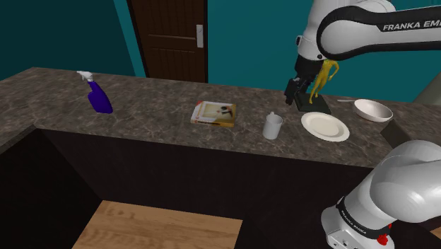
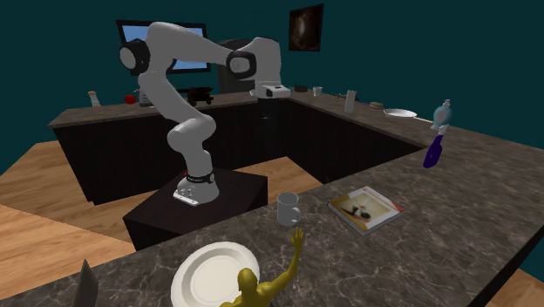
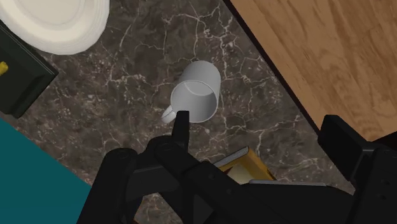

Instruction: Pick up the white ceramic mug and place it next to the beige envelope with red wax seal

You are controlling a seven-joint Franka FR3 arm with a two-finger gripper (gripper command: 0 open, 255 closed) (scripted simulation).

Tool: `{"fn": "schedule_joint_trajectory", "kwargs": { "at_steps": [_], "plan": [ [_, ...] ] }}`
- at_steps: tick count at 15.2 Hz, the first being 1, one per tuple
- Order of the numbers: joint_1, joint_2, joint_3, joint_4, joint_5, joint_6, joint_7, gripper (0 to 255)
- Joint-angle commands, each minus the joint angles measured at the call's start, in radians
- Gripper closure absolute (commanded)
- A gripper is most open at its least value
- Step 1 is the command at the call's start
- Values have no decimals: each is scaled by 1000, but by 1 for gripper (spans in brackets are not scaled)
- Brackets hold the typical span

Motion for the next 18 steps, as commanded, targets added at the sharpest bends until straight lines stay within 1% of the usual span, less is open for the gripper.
{"fn": "schedule_joint_trajectory", "kwargs": {
  "at_steps": [1, 5, 9, 14, 18],
  "plan": [
    [-1, 55, -18, -21, -1, 79, -12, 0],
    [-1, 170, -51, -57, 3, 230, -37, 0],
    [4, 309, -83, -69, 17, 380, -68, 0],
    [18, 508, -119, -48, 66, 554, -128, 0],
    [19, 554, -122, -57, 75, 608, -135, 0]
  ]
}}
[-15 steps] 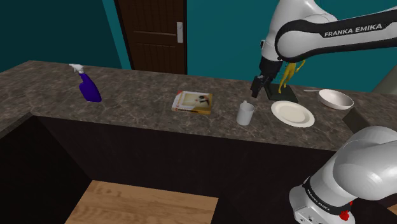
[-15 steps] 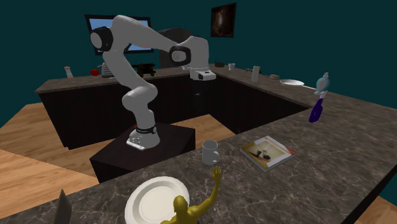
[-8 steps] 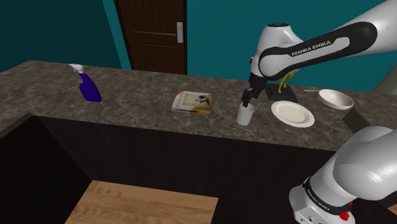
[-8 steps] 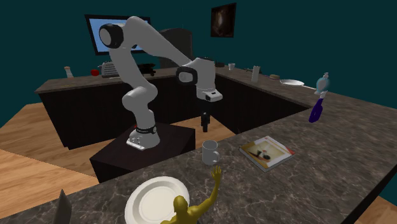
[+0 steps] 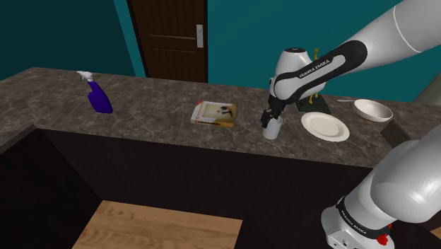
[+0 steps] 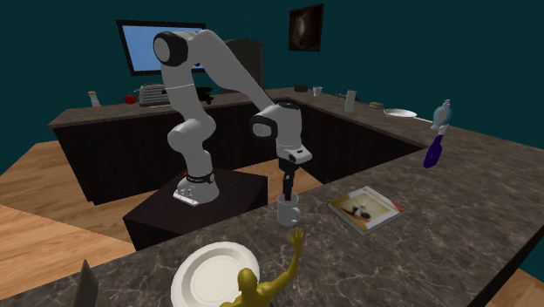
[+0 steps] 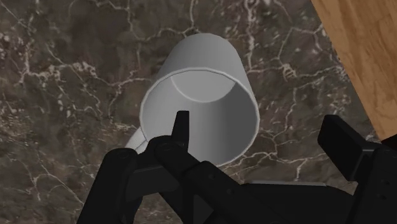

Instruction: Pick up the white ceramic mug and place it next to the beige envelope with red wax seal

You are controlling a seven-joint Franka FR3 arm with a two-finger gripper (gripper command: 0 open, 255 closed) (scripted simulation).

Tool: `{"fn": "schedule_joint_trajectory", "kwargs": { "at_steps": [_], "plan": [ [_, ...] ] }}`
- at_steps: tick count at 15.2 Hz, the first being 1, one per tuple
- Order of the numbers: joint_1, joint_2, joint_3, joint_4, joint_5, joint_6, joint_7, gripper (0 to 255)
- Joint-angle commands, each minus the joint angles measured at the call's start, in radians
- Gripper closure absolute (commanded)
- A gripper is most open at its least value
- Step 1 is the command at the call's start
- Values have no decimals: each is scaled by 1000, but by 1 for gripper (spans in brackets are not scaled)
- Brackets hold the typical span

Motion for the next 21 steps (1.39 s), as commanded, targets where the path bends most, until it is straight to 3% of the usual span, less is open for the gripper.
{"fn": "schedule_joint_trajectory", "kwargs": {
  "at_steps": [1, 4, 12, 13, 21],
  "plan": [
    [1, 25, -2, -4, 5, 30, -4, 0],
    [3, 73, -4, -12, 15, 85, -11, 0],
    [3, 73, -3, -12, 15, 85, -11, 0],
    [3, 73, -3, -12, 15, 85, -11, 255],
    [3, 73, -3, -12, 15, 85, -11, 255]
  ]
}}
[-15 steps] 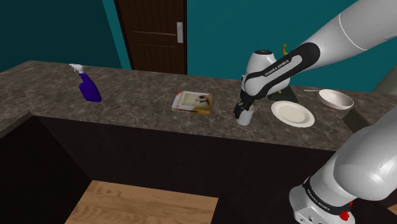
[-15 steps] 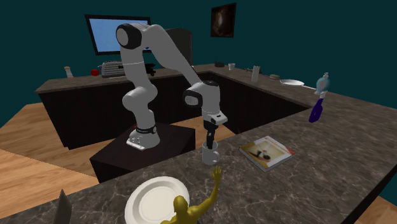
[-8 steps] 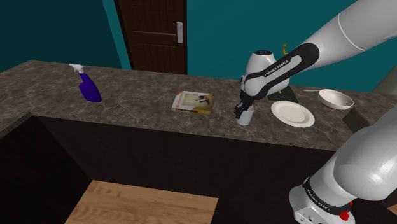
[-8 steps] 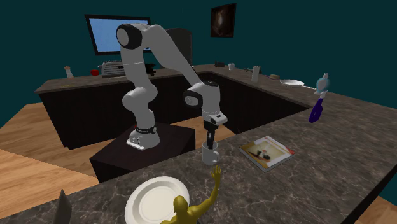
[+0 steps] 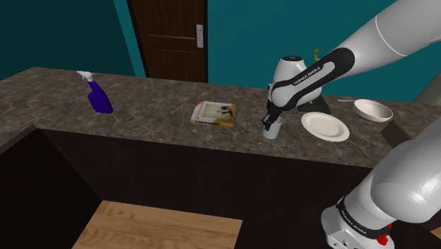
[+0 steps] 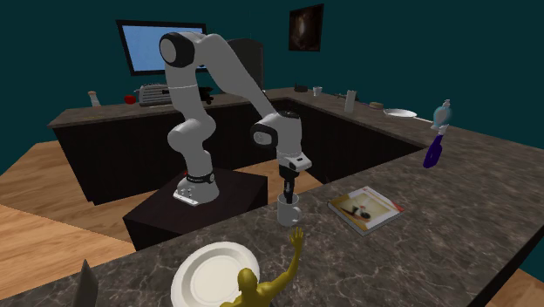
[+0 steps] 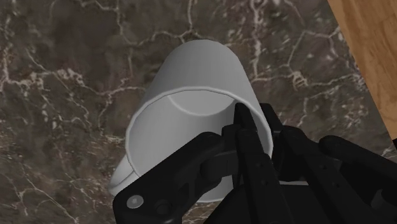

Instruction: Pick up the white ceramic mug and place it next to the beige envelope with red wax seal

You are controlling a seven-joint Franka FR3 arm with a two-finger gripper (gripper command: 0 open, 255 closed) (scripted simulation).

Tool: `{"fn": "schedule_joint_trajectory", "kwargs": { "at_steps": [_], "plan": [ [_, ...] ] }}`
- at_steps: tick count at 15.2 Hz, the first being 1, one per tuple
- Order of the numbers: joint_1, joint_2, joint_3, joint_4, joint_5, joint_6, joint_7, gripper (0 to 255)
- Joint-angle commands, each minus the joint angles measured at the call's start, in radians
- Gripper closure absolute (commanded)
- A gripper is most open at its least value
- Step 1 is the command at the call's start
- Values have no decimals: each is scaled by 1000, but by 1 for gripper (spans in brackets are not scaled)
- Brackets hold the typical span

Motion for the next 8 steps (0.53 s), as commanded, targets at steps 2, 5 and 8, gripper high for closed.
{"fn": "schedule_joint_trajectory", "kwargs": {
  "at_steps": [2, 5, 8],
  "plan": [
    [0, -13, 0, 3, -3, -15, 2, 255],
    [-2, -50, 2, 13, -10, -62, 7, 255],
    [-3, -85, 3, 25, -16, -109, 11, 255]
  ]
}}
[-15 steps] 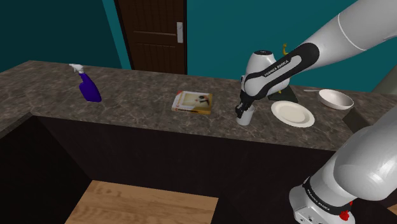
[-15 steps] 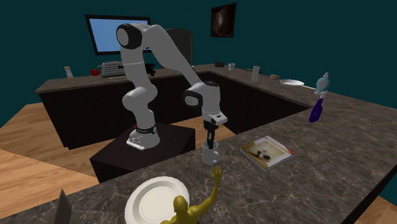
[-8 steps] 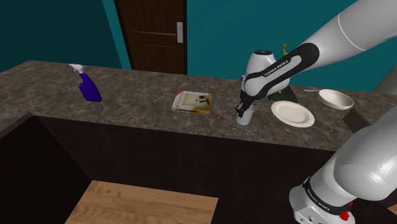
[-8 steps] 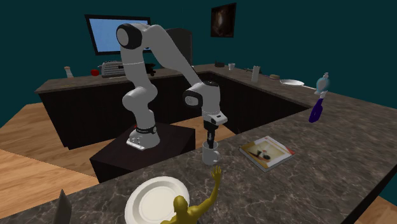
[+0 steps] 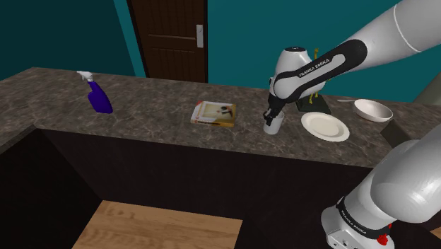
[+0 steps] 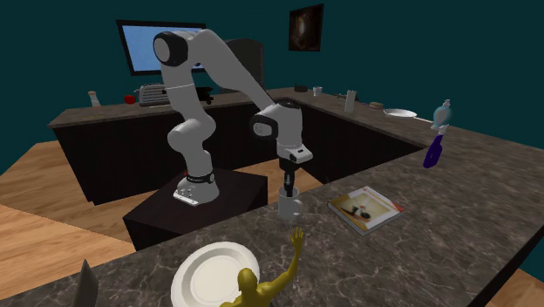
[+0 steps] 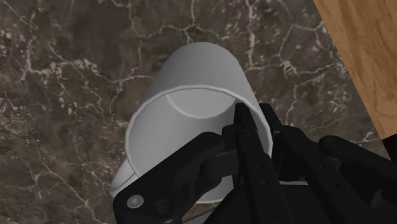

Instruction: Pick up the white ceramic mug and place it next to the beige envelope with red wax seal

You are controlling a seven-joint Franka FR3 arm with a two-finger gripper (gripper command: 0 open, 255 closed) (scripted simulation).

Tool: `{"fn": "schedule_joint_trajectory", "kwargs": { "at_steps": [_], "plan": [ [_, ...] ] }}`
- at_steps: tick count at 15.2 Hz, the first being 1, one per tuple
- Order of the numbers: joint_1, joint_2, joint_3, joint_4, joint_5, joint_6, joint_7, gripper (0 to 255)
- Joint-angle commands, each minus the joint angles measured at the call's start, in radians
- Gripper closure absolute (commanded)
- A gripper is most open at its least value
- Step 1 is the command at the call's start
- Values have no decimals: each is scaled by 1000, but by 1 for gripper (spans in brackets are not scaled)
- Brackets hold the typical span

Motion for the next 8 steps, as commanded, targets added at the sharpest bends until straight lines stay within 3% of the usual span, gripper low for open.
{"fn": "schedule_joint_trajectory", "kwargs": {
  "at_steps": [1, 8],
  "plan": [
    [-1, -23, 1, 9, -4, -32, 3, 255],
    [-3, -93, 6, 47, -11, -140, 8, 255]
  ]
}}
